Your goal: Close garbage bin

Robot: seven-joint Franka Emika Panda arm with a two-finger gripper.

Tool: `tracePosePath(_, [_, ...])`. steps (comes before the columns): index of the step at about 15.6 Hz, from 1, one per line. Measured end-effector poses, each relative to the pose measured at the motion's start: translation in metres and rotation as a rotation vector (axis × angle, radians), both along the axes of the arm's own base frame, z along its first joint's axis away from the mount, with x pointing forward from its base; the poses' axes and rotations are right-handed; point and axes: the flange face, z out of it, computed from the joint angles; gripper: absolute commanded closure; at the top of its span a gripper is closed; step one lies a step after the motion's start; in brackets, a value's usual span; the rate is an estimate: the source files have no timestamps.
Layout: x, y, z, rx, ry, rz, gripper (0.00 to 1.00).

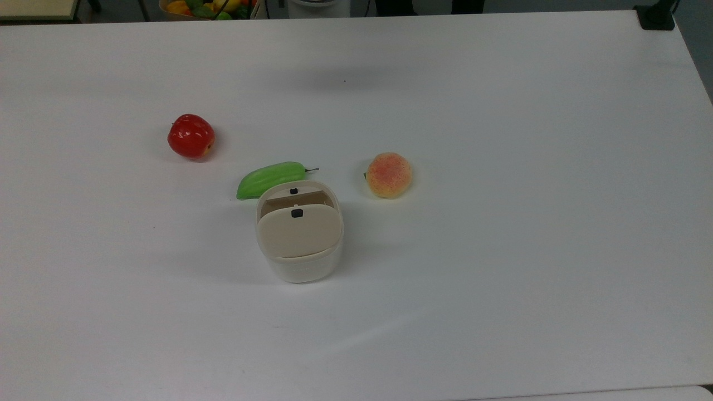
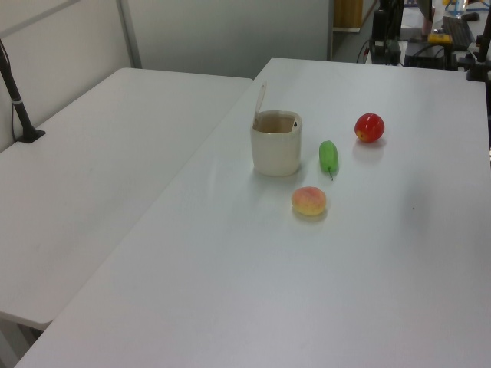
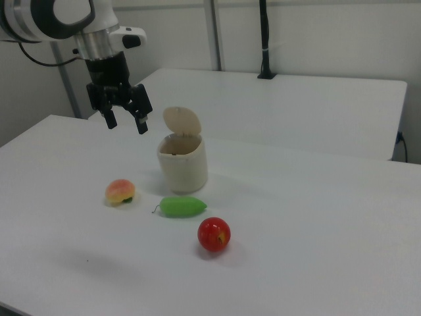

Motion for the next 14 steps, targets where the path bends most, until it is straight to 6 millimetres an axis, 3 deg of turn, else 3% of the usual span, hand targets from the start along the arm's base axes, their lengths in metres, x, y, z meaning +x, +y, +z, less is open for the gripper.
tracePosePath(11, [0.0022,0.0012,-0.0057,0.0,0.011,0.002,0.0])
tracePosePath(12, [0.0025,0.0012,-0.0063,0.0,0.012,0.002,0.03])
tracePosePath(13, [0.0028,0.0012,-0.007,0.0,0.013,0.002,0.14])
tracePosePath(14, [0.0032,0.0012,-0.0079,0.0,0.015,0.004,0.4])
